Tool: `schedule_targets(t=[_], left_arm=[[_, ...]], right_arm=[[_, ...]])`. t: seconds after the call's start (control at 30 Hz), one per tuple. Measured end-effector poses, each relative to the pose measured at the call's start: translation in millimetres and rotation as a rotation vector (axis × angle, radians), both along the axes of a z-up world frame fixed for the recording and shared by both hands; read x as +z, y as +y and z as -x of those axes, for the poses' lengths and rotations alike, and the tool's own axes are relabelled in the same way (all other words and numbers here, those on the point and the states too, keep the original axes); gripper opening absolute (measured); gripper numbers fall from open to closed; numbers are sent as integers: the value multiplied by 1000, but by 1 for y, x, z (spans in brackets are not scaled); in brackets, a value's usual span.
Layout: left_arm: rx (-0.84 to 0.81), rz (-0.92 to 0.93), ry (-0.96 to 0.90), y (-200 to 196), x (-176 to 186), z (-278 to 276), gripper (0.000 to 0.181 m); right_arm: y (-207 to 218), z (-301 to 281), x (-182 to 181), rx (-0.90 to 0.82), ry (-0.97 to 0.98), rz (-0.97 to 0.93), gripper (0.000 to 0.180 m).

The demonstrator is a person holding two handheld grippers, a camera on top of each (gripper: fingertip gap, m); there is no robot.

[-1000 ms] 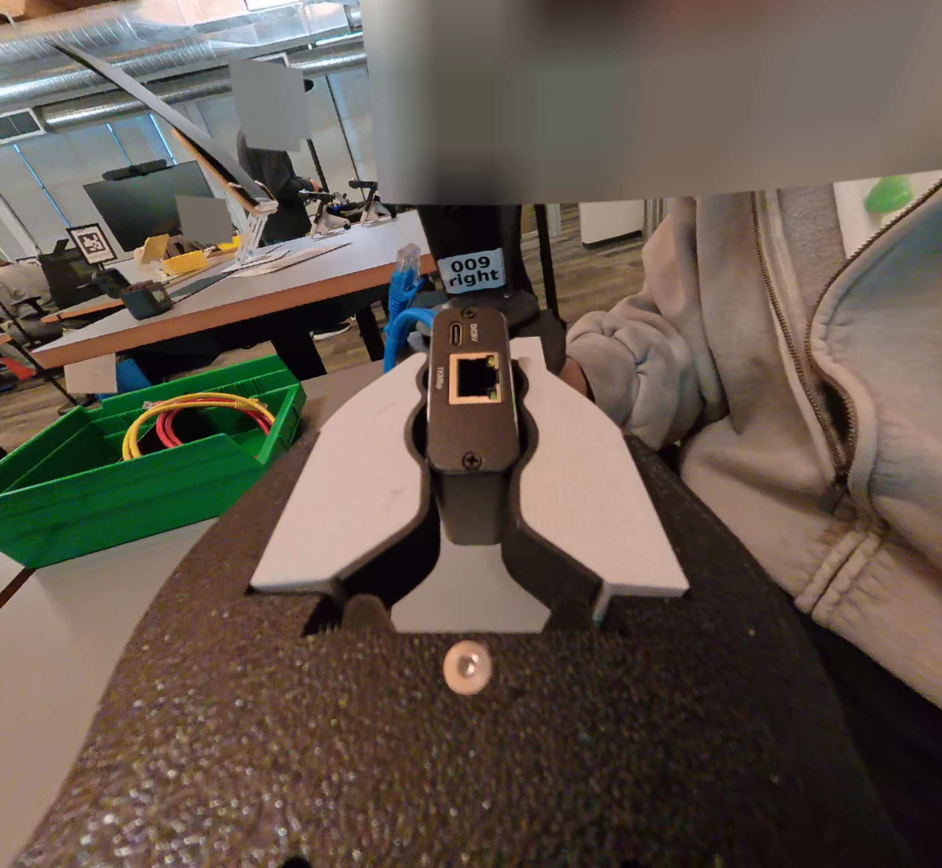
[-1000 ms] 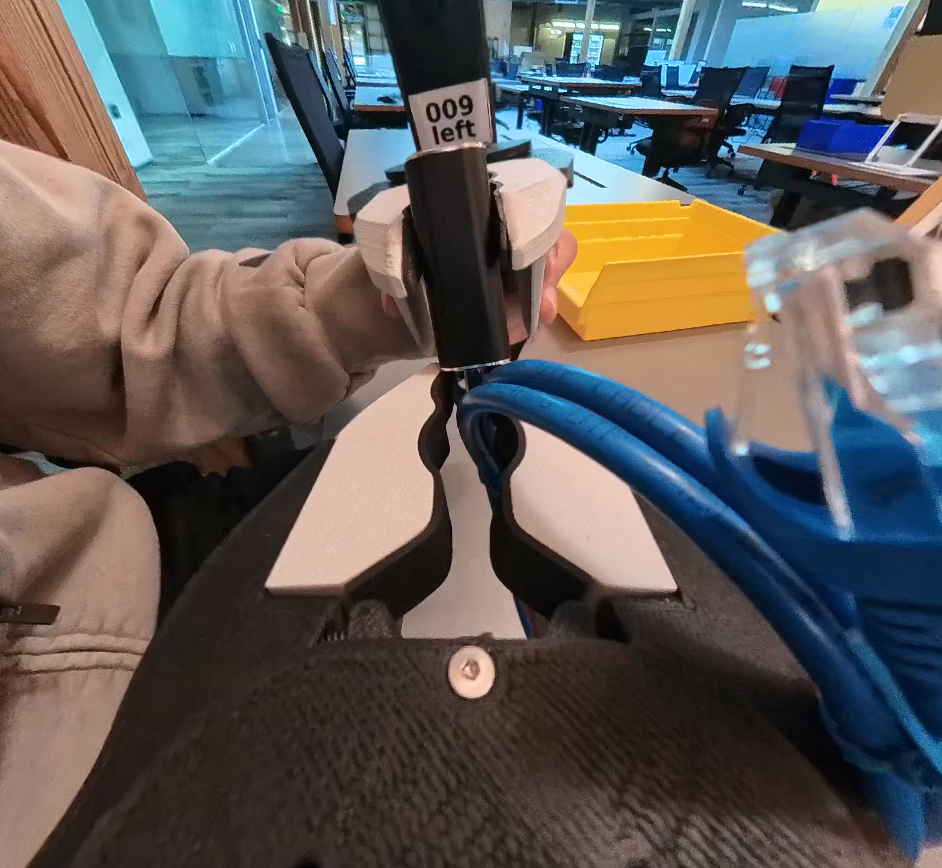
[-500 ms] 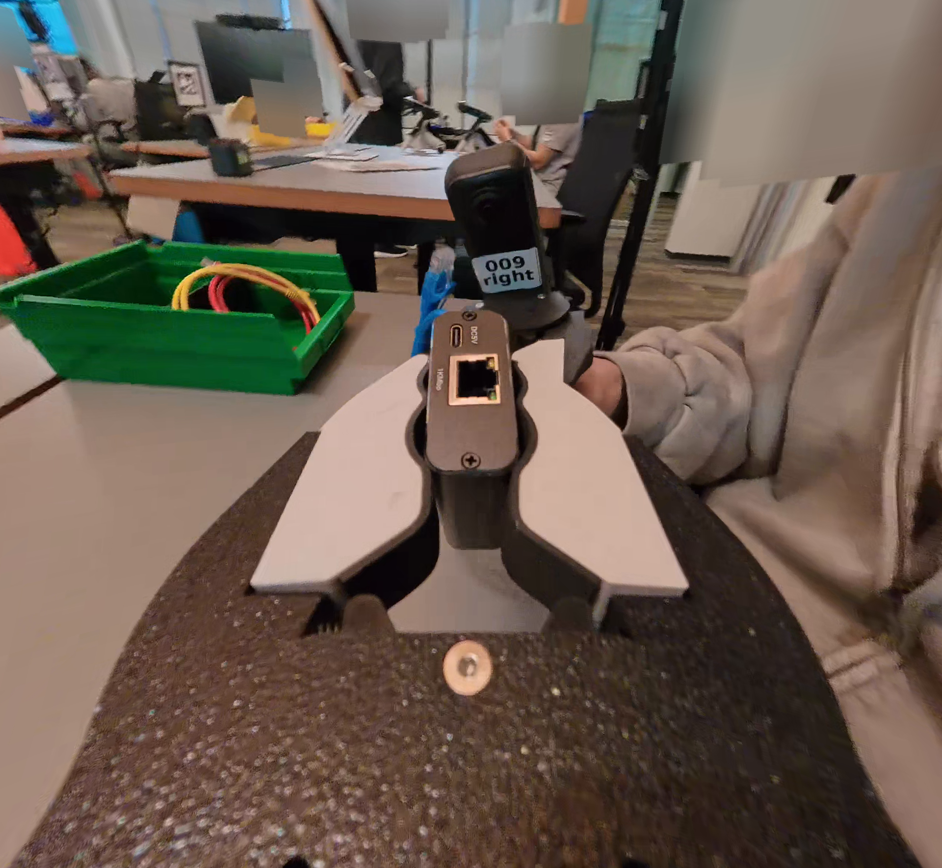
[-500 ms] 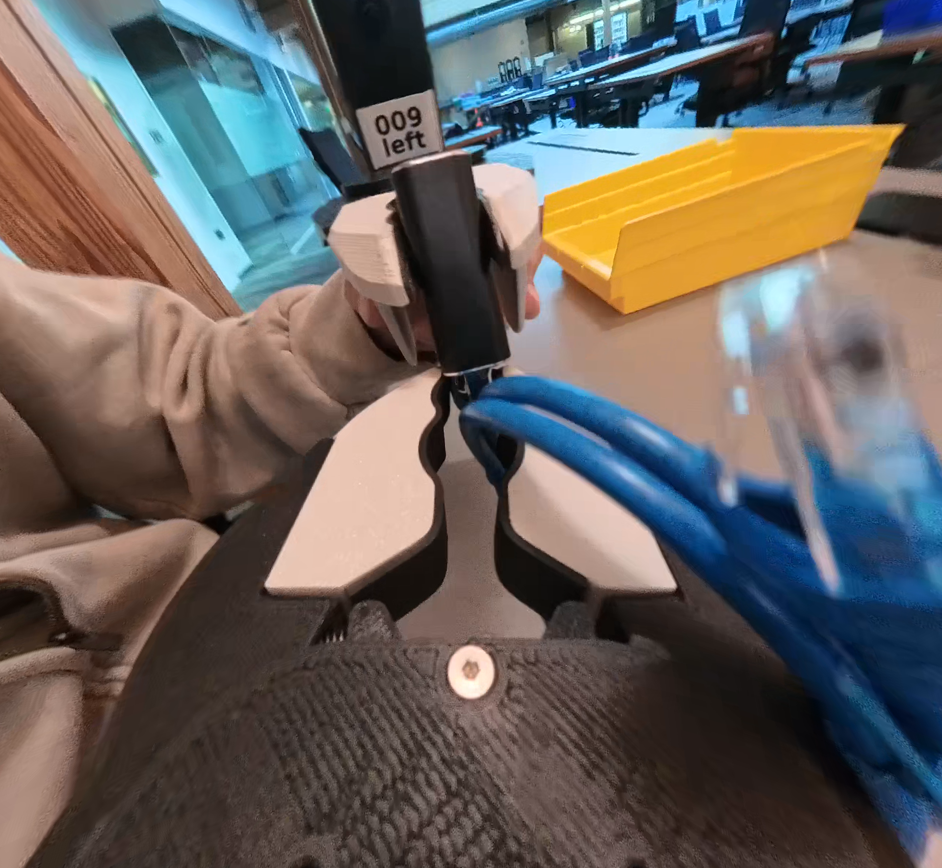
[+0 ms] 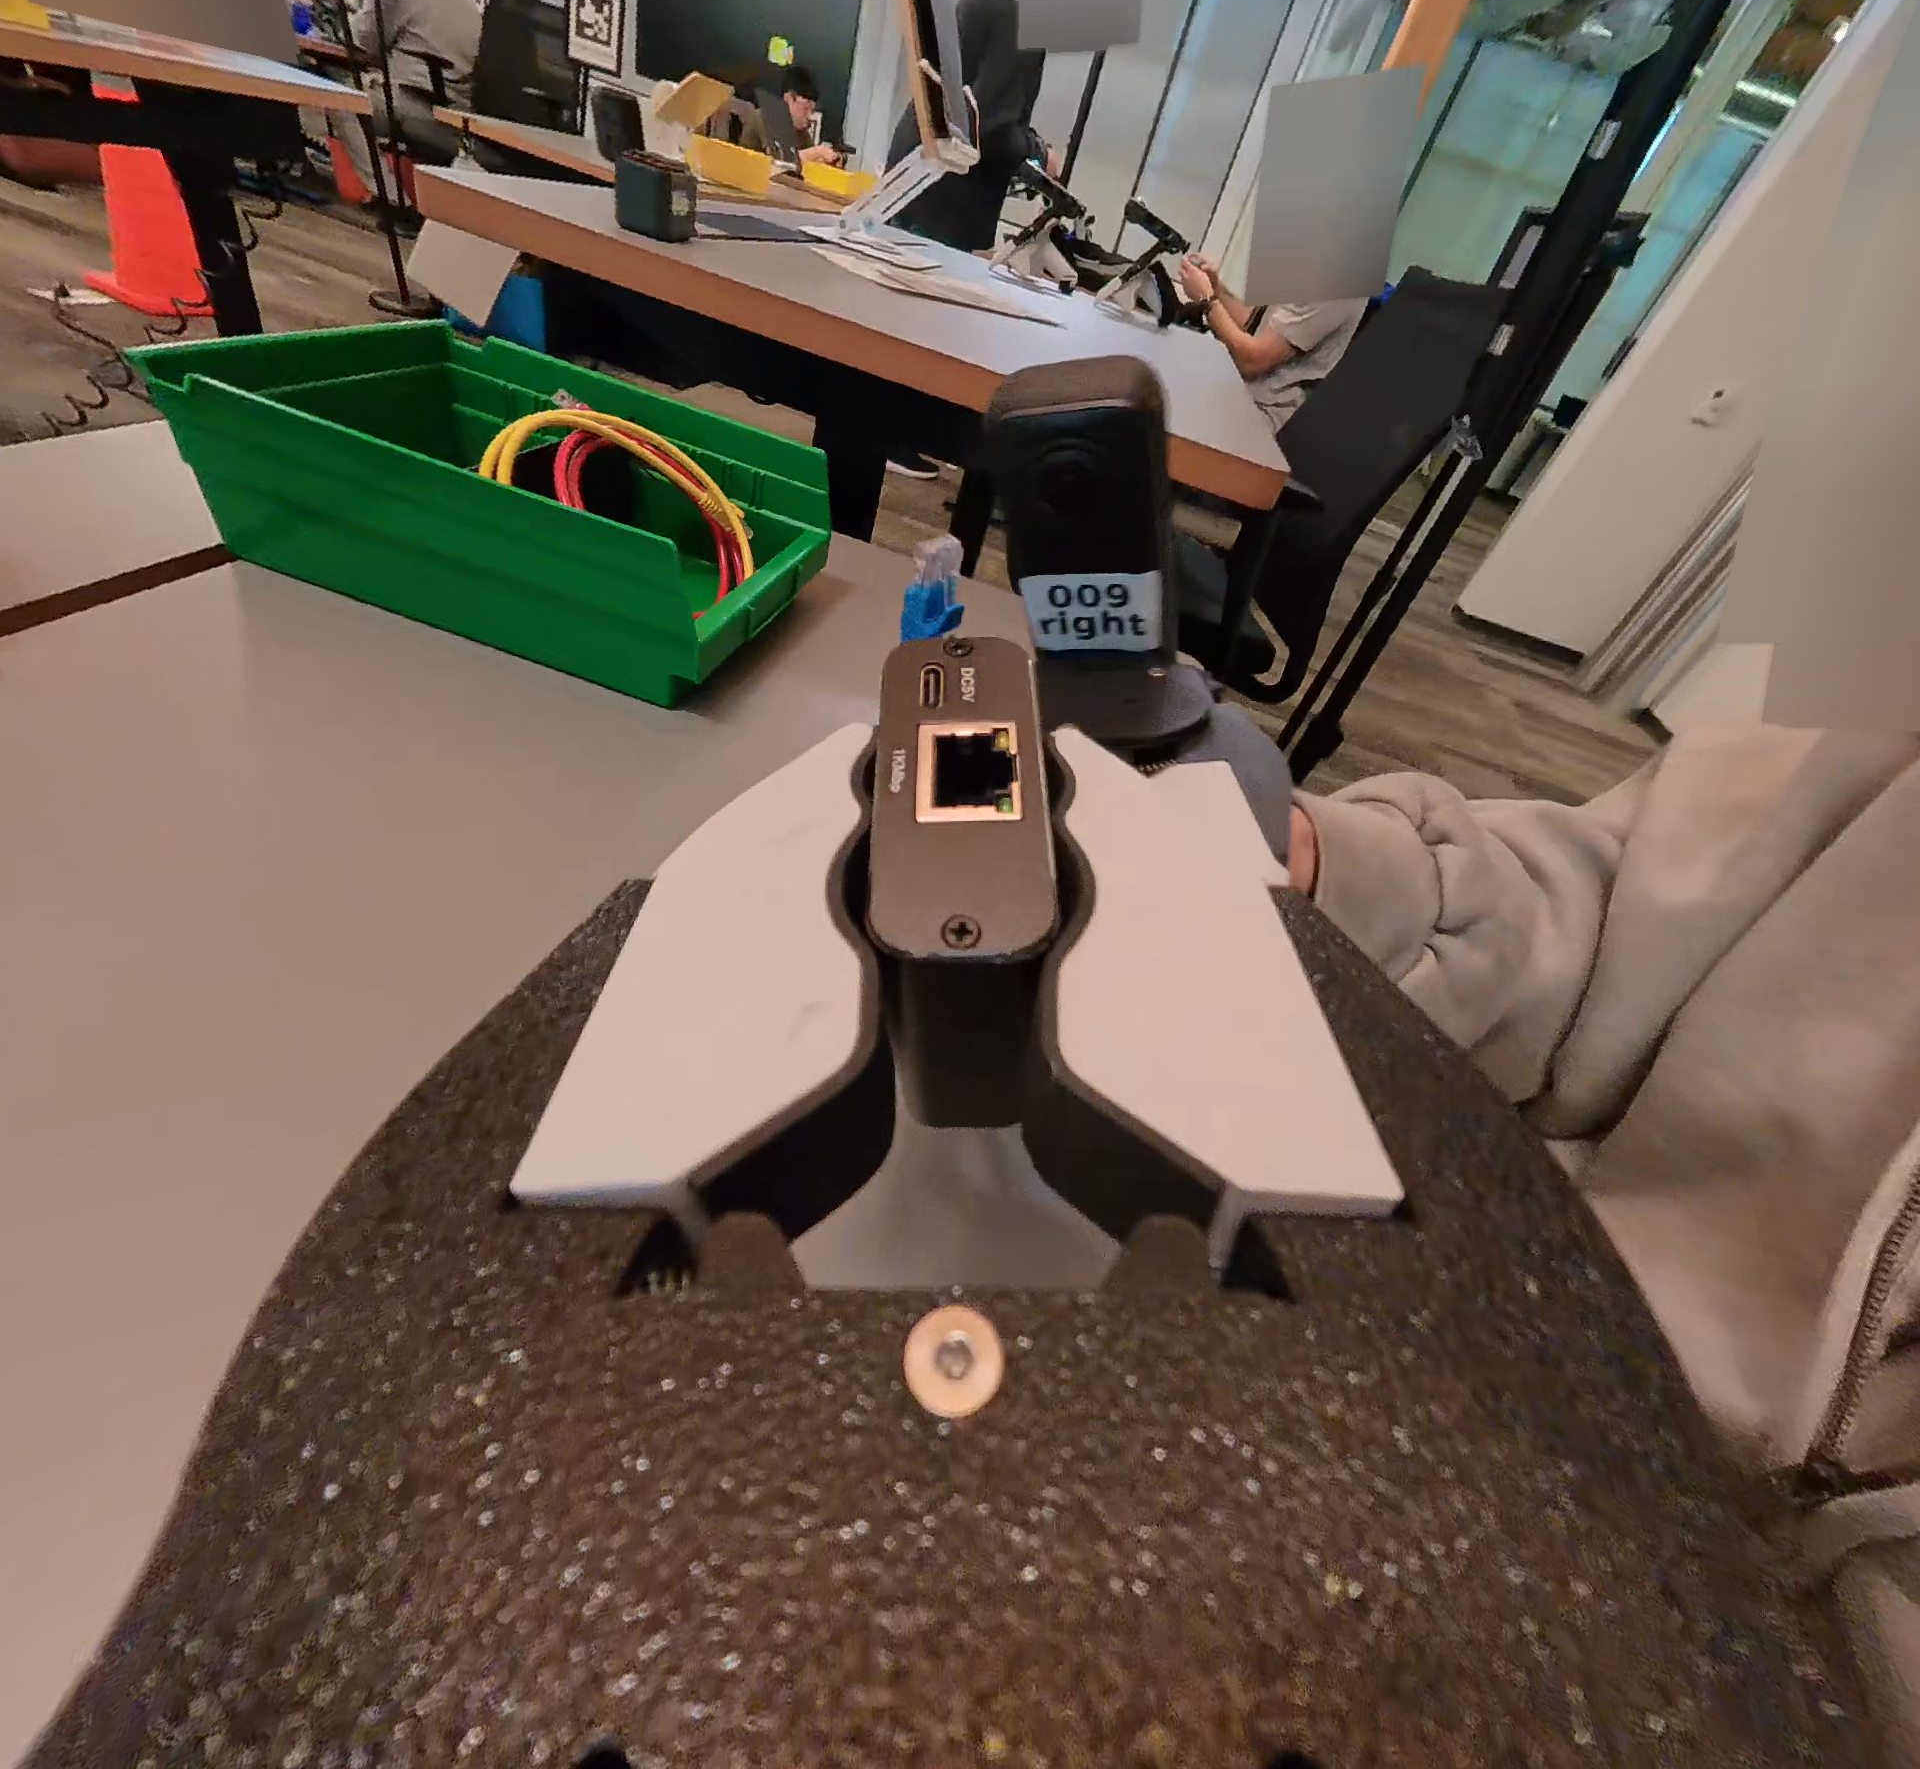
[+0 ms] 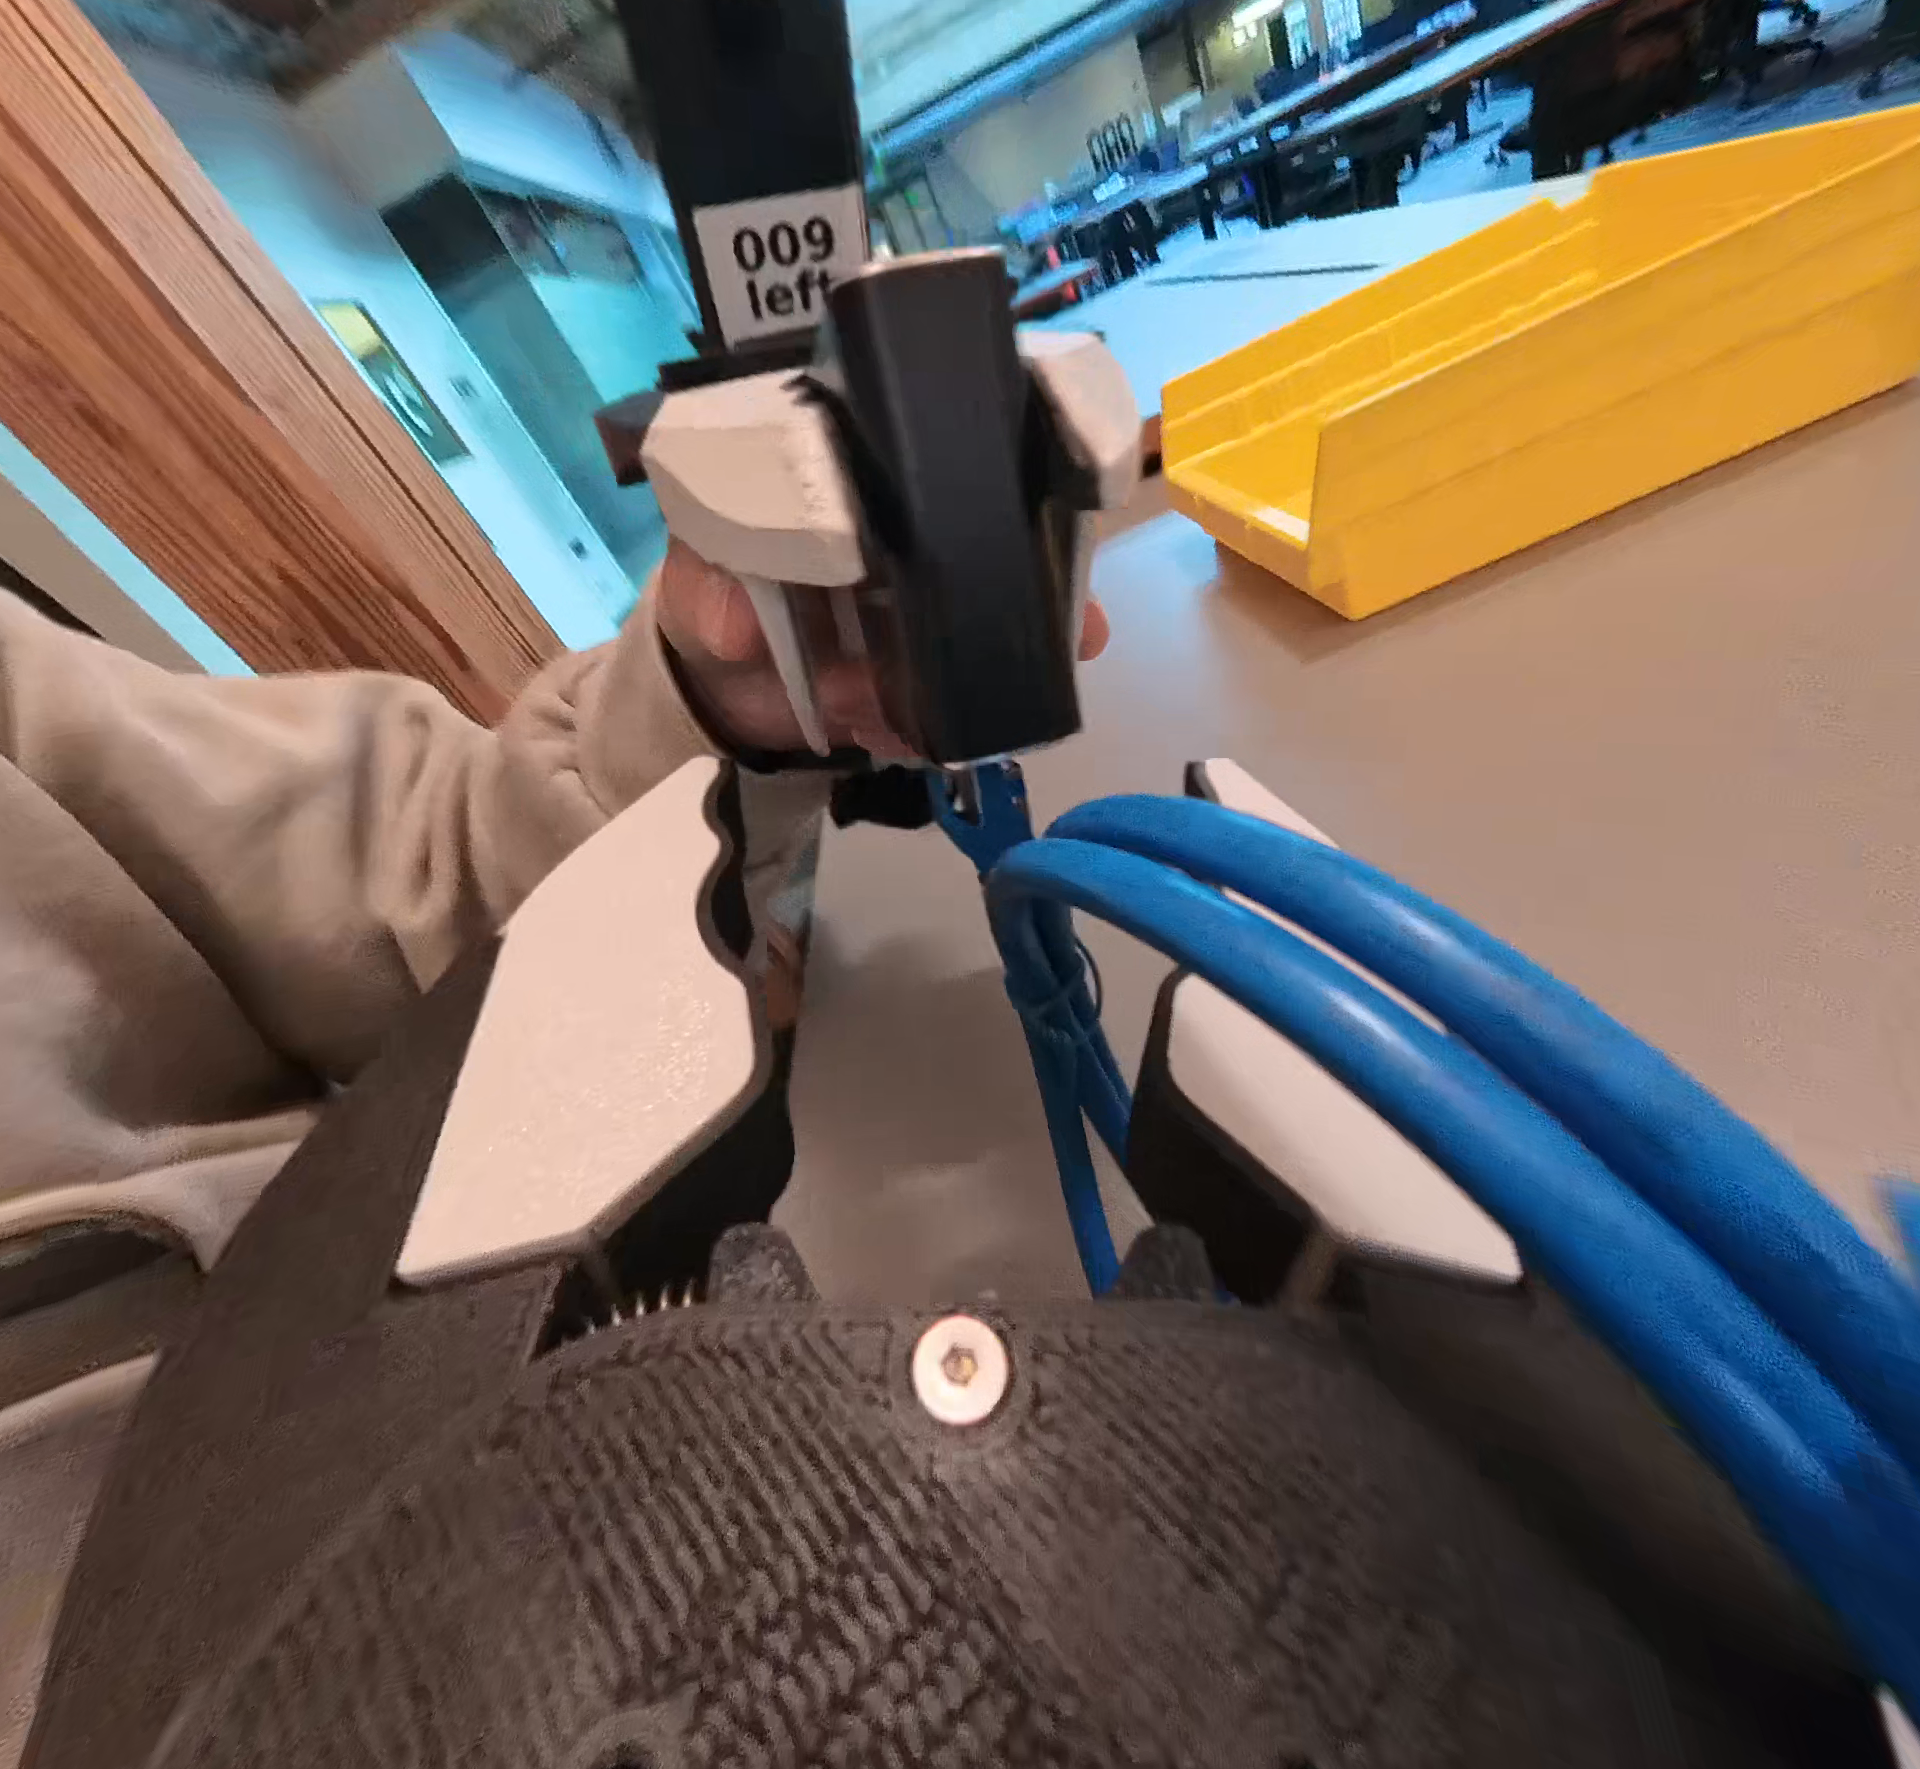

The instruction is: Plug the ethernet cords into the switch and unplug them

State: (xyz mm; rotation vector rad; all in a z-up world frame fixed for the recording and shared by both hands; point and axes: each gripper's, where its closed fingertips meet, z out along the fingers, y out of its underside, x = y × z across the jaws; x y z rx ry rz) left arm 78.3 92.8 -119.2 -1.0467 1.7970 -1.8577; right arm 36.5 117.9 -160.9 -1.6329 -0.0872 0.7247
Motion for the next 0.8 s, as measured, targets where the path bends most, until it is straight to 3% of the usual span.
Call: schedule_targets(t=[0.13, 0.27, 0.47, 0.6, 0.73, 0.8], left_arm=[[-9, 40, -4, 2, 2, 2, 26], [68, 54, 5, 13, 5, -3, 26], [299, 95, 38, 42, 1, -21, 26], [386, 218, 34, 53, 7, -24, 26], [404, 319, 64, 54, 8, -26, 26], [403, 379, 82, 52, 7, -27, 26]], right_arm=[[1, 3, -9, -59, -226, 38, 101], [-1, 8, -13, -75, -293, 72, 116], [3, 2, -25, -226, -560, 130, 116], [3, -16, -9, -425, -724, 25, 98], [-2, -31, 7, -542, -742, -45, 55], [-1, -39, 10, -580, -760, -51, 49]])
